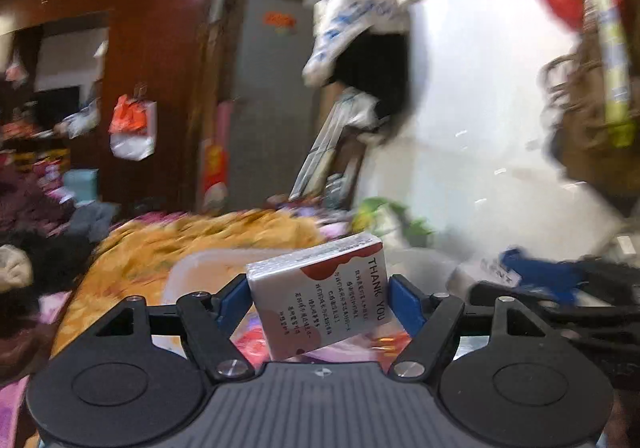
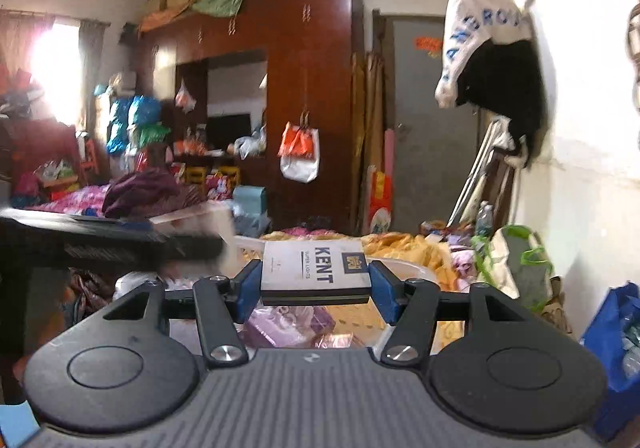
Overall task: Organize objects
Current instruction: 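Lift both boxes over the white basket and open both grippers, then grasp the last purple box with the left gripper while the right grasps the plastic-wrapped roll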
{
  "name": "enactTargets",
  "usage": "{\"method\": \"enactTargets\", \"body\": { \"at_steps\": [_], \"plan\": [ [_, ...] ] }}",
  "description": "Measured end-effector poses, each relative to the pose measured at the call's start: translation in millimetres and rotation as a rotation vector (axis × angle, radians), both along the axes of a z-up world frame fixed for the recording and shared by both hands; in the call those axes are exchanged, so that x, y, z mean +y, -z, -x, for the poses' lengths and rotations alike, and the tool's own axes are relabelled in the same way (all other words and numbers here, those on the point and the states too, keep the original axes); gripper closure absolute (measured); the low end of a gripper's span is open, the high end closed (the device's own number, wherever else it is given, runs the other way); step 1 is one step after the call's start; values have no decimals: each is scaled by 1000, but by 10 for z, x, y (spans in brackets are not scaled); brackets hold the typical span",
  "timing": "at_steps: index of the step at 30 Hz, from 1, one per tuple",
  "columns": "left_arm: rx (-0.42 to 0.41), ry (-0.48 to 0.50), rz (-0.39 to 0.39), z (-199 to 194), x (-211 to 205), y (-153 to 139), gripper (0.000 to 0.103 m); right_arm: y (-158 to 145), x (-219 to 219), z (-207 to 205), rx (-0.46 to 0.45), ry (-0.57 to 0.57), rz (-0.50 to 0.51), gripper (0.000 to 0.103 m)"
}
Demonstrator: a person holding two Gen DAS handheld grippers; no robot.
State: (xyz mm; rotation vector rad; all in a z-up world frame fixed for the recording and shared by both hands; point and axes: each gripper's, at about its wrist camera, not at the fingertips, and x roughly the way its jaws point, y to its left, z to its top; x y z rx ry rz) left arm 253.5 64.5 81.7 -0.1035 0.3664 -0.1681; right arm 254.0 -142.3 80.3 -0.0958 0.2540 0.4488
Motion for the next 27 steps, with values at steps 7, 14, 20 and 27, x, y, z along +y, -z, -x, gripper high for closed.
{"method": "enactTargets", "body": {
  "at_steps": [7,14,20,27],
  "plan": [
    [-43,-30,-10,72,78,57,17,94,-126,338,-39,17,-64,0],
    [-48,-54,-116,42,-70,-83,6,219,-125,577,-20,-24,-76,0],
    [-116,-28,-67,634,192,59,6,526,2,729,89,-128,-77,0],
    [45,-58,-70,711,504,697,10,951,470,660,247,-214,36,0]
  ]
}}
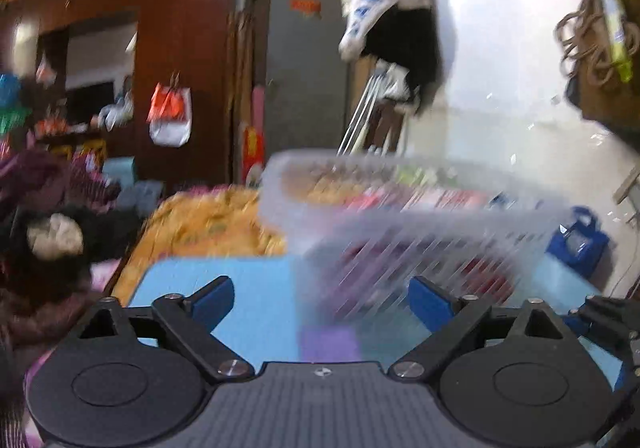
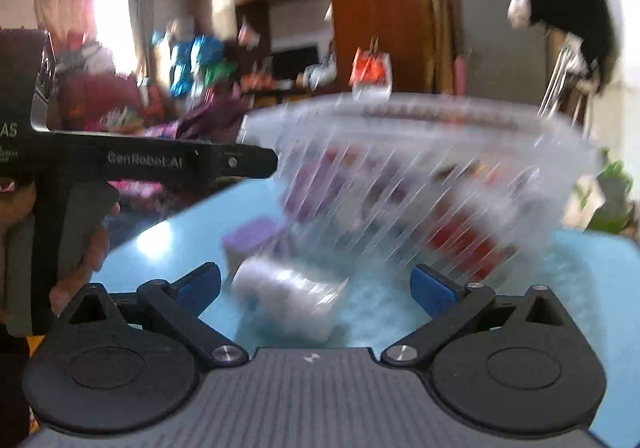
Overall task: Organize objects
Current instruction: 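Grasp the last purple box with the left gripper while the right grasps the plastic-wrapped roll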
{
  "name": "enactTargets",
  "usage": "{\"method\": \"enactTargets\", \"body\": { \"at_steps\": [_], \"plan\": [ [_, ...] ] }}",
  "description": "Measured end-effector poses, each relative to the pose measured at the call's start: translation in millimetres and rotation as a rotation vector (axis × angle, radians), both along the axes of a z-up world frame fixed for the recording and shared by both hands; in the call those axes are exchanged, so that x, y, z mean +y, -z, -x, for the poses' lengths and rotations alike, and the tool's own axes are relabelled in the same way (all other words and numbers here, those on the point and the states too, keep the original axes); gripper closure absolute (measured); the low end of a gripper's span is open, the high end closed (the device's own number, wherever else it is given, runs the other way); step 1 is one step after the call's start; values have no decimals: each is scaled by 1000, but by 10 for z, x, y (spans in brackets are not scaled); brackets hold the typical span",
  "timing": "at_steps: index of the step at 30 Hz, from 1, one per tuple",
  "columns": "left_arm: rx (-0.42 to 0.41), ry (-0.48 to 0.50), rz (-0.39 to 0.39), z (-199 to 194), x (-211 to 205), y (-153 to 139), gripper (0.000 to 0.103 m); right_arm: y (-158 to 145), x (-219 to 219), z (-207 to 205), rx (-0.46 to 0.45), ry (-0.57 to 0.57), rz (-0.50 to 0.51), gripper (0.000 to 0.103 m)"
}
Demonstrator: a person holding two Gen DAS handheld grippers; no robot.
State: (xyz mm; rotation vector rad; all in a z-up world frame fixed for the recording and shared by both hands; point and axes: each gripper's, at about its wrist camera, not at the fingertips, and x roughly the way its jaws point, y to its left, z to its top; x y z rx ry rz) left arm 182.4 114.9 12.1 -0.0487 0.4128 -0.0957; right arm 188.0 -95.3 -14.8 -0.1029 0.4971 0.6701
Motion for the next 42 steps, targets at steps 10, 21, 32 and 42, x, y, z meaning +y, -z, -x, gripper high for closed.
{"method": "enactTargets", "body": {
  "at_steps": [10,21,32,42],
  "plan": [
    [77,-5,25,-55,162,267,26,89,316,-145,36,3,96,9],
    [99,41,-5,-10,-88,349,26,53,-367,106,-34,108,26,23],
    [94,13,49,82,-128,334,60,-16,-589,58,-91,174,13,23],
    [-110,171,175,464,-102,266,60,51,-608,64,-109,180,28,23]
  ]
}}
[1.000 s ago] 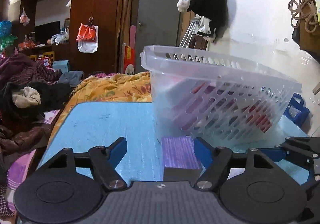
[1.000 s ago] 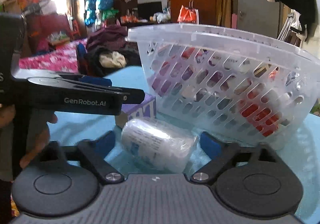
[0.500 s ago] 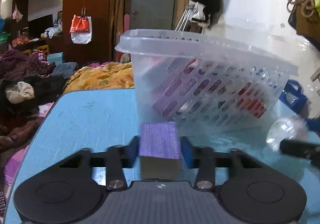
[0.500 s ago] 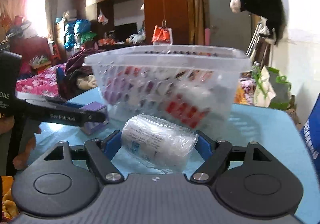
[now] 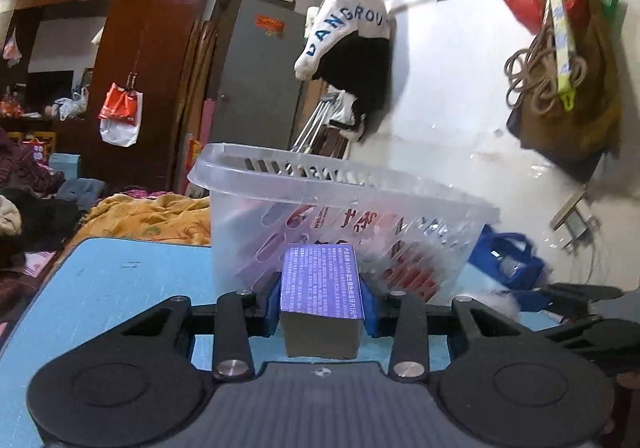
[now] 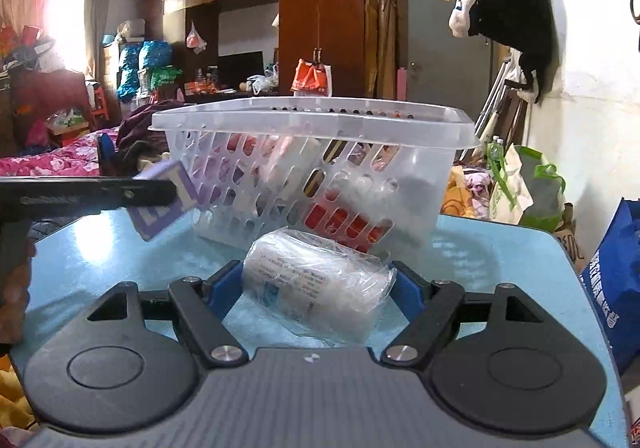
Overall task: Organize objects
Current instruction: 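Grasp the last purple box with the left gripper while the right grasps the plastic-wrapped roll, then carry both items over the white basket and open both grippers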
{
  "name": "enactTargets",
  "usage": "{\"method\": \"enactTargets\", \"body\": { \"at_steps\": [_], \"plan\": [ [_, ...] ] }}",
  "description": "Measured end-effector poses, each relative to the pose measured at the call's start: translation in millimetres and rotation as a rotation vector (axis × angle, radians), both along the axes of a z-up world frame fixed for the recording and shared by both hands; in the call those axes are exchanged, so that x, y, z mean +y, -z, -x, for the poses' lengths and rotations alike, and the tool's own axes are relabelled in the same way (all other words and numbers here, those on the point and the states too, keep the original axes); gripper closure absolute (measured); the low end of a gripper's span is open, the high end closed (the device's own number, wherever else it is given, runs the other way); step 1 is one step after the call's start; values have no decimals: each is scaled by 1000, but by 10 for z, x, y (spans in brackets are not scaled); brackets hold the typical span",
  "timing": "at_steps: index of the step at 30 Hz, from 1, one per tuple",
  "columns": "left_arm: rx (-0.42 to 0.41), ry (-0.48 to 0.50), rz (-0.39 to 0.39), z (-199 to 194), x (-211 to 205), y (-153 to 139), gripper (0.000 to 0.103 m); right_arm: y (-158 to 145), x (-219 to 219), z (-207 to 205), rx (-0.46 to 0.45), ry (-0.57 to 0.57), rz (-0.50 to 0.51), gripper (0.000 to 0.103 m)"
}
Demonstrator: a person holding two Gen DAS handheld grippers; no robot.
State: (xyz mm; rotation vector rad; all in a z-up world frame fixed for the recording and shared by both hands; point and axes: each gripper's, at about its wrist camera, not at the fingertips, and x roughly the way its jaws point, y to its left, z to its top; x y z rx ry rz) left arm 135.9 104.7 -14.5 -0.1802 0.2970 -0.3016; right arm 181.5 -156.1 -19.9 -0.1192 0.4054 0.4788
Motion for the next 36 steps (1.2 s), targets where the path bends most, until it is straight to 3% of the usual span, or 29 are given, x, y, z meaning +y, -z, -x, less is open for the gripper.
{"method": "enactTargets", "body": {
  "at_steps": [19,28,32,36],
  "plan": [
    [-23,8,46,13,91,-4,60,5,-75,125,-80,10,-49,23],
    [-123,-43,80,231,136,-80,60,-36,-188,260,-143,-9,-117,23],
    [-185,-31,104,291,134,-403,60,-345,-241,394,-200,-44,-177,23],
    [-179,-24,105,-52,72,-878,60,-906,-40,199,-290,-9,-98,23]
  ]
}}
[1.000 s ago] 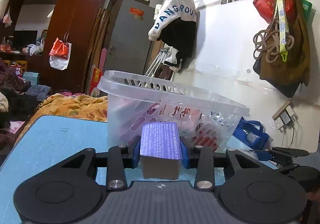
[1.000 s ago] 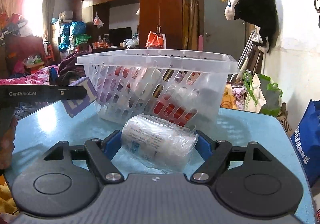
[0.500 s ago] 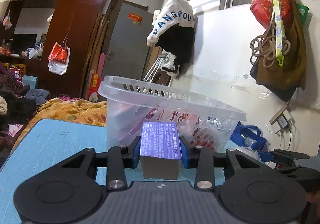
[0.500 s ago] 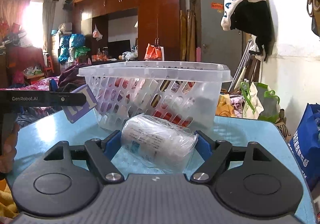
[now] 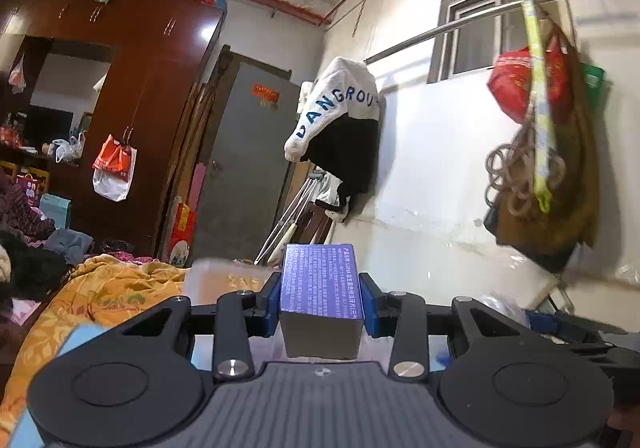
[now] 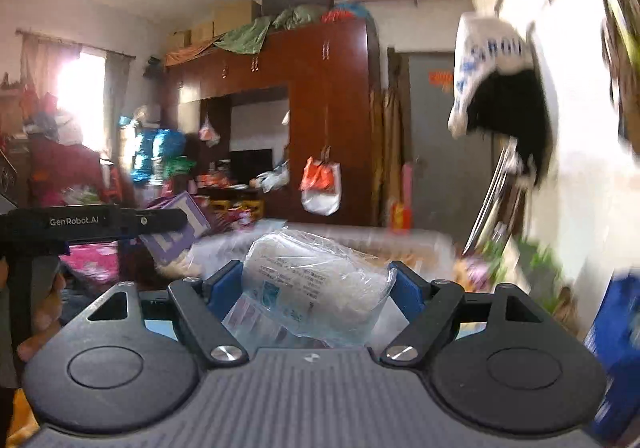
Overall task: Organize objects
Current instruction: 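Carry both items over the white basket and open both grippers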
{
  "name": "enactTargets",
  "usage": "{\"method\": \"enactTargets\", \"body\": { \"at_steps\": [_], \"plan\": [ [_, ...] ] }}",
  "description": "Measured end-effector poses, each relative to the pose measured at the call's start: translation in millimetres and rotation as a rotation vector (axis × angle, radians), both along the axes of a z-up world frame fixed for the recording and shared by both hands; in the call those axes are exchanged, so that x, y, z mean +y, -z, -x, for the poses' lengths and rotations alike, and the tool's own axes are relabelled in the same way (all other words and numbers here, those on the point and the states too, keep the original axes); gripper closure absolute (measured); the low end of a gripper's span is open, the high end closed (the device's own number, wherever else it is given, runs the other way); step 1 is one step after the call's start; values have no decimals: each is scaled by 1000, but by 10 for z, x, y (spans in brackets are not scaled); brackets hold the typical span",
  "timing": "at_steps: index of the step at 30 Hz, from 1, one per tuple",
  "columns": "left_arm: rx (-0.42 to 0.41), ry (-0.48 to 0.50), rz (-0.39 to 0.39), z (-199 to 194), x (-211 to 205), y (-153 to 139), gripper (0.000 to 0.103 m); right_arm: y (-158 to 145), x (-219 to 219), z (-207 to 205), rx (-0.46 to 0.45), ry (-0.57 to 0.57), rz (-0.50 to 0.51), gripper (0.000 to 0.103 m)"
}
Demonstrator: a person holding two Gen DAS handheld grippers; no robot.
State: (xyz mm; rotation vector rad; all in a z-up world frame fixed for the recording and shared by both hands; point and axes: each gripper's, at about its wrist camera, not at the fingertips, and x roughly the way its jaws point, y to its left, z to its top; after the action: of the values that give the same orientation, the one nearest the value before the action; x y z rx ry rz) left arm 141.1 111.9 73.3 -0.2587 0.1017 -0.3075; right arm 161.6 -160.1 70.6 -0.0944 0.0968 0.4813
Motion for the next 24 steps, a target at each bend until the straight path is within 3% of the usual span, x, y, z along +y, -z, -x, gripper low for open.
{"method": "enactTargets", "body": {
  "at_steps": [3,7,9,10,12,21,23,24],
  "plan": [
    [80,-37,-37,-503,-67,-268,60,-258,151,-472,27,42,48,23],
    [190,-67,-76,-1012,-141,-319,58,-263,257,-1033,105,72,80,22],
    [241,-58,-115,-1213,-213,-274,44,-196,281,-1197,140,63,105,19],
    [251,-69,-129,-1267,-247,-242,30,-166,292,-1244,149,75,113,16],
    [263,-102,-158,-1327,-277,-179,24,-120,272,-1255,136,99,106,0],
    [172,-127,-173,-1001,-271,-112,11,-154,28,-994,134,41,22,0],
    [175,-150,-173,-932,-269,-102,1,-166,-11,-943,146,27,0,0],
    [192,-159,-173,-928,-282,-104,0,-171,-28,-919,157,29,-6,0]
  ]
}}
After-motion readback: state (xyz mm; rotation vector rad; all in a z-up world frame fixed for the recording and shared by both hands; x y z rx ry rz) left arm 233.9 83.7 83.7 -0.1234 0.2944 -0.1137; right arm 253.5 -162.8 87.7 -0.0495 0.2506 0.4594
